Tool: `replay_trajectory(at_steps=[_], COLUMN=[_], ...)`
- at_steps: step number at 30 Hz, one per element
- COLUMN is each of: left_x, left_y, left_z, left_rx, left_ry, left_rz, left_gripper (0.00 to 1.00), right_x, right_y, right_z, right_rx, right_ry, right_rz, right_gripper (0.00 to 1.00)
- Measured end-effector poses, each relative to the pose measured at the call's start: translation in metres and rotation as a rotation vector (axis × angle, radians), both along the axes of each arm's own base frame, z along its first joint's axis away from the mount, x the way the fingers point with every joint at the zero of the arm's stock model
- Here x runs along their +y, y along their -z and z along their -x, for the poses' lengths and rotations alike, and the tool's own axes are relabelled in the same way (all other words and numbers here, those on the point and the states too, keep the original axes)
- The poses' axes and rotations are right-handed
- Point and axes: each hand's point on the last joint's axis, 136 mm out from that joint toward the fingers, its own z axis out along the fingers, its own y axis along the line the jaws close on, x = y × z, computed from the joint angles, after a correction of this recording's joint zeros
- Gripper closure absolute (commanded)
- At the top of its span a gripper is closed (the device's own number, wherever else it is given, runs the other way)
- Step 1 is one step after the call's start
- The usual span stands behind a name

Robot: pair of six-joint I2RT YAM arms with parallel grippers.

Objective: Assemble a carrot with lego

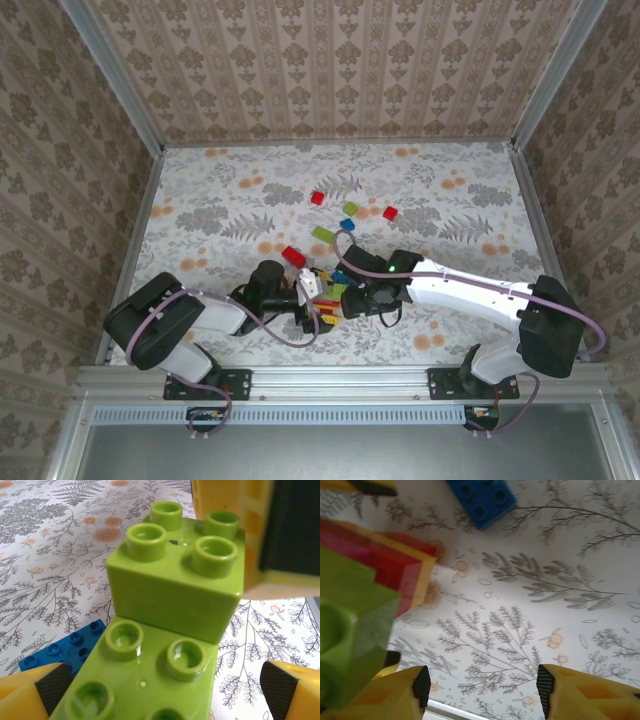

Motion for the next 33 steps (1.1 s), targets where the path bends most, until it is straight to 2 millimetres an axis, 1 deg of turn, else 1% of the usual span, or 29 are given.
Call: replay_trajectory(at_steps=[8,19,23,25,30,33], left_x=[0.003,0.003,0.004,0.005,0.012,0.013], left_y=[0.0,-0.002,-0.001,-0.001,-0.004,-0.005], left_z=[0.005,0.01,0.004,-0.003,-0.02,-0.024], left_rx=[0.006,0.012,0.001,-0.008,-0.03,-0.032], left_ry=[0.013,0.039,0.008,-0.023,-0.103,-0.121], left_rz=[0.017,0.032,0.023,0.018,0.029,0.033], left_gripper=[0.0,0.01,0.01,0.01,0.0,0.0], right_x=[-0.014,-0.013,-0.012,-0.012,-0.017,-0.02], right_y=[-0.002,-0.002,-0.004,-0.005,-0.006,-0.007], right_z=[-0.011,-0.028,-0.031,-0.032,-0.036,-0.038], right_rx=[-0.021,-0.034,-0.041,-0.043,-0.047,-0.053], right_ry=[0.047,0.079,0.08,0.082,0.094,0.099], right_rz=[0.047,0.066,0.065,0.065,0.076,0.083], right_gripper=[0.39,0.4,0.4,0.4,0.41,0.41])
